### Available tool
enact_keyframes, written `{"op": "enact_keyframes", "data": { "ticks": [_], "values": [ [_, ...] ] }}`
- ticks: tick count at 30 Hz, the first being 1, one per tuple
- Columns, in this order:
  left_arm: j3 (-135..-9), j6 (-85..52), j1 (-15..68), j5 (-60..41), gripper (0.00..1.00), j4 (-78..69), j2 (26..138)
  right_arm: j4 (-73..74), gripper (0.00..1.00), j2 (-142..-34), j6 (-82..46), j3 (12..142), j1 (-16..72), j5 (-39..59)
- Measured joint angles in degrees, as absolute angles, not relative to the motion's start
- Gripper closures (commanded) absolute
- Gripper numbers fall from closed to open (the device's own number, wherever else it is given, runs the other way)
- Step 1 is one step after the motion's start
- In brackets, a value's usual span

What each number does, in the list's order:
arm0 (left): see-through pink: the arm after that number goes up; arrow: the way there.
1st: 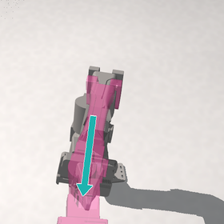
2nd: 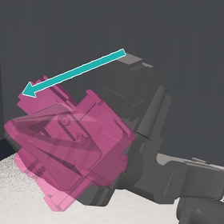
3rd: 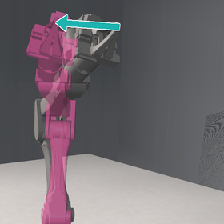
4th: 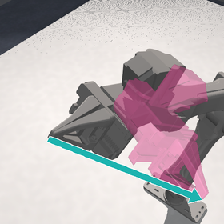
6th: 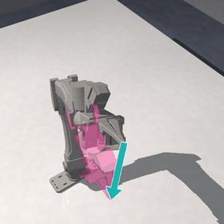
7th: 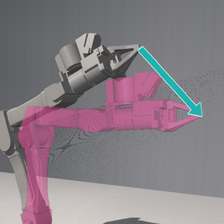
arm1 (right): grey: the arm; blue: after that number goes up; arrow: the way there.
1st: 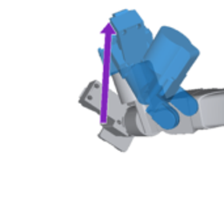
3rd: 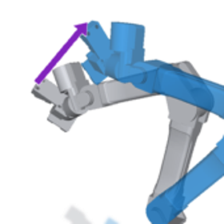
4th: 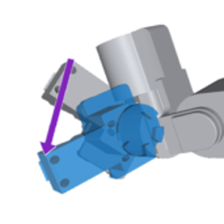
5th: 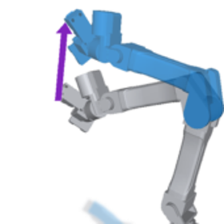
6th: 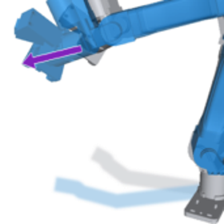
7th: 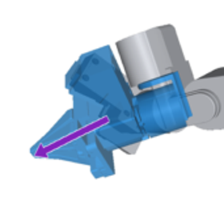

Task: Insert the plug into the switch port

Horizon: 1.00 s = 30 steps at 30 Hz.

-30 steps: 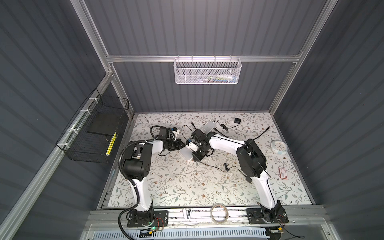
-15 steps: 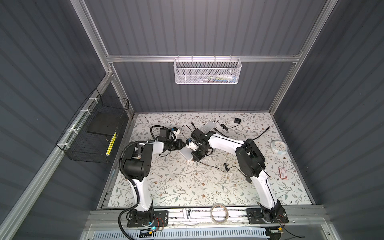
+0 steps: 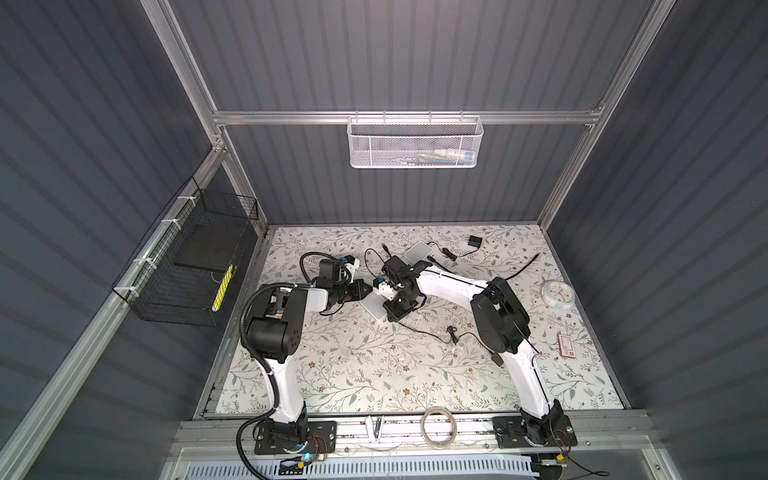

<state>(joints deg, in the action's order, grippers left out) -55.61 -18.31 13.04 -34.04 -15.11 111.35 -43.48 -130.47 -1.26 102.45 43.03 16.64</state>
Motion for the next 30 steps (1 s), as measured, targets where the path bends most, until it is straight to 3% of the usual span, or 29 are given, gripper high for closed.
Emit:
{"op": "enact_keyframes", "data": {
  "ticks": [18, 23, 30],
  "values": [
    [-54.5, -20.8, 14.2, -32.5, 0.92, -19.7, 111.4, -46.0, 1.00, -132.8, 0.6, 106.0, 42.1, 19.1],
    [-52.9, -24.1, 17.6, -39.4, 0.93, -19.6, 111.4, -36.8, 1.00, -134.8, 1.3, 108.4, 41.1, 18.0],
    [-53.0, -24.5, 17.6, -39.4, 0.94, -19.1, 111.3, -36.8, 1.00, -134.8, 1.9, 108.3, 40.9, 17.6]
  ]
}}
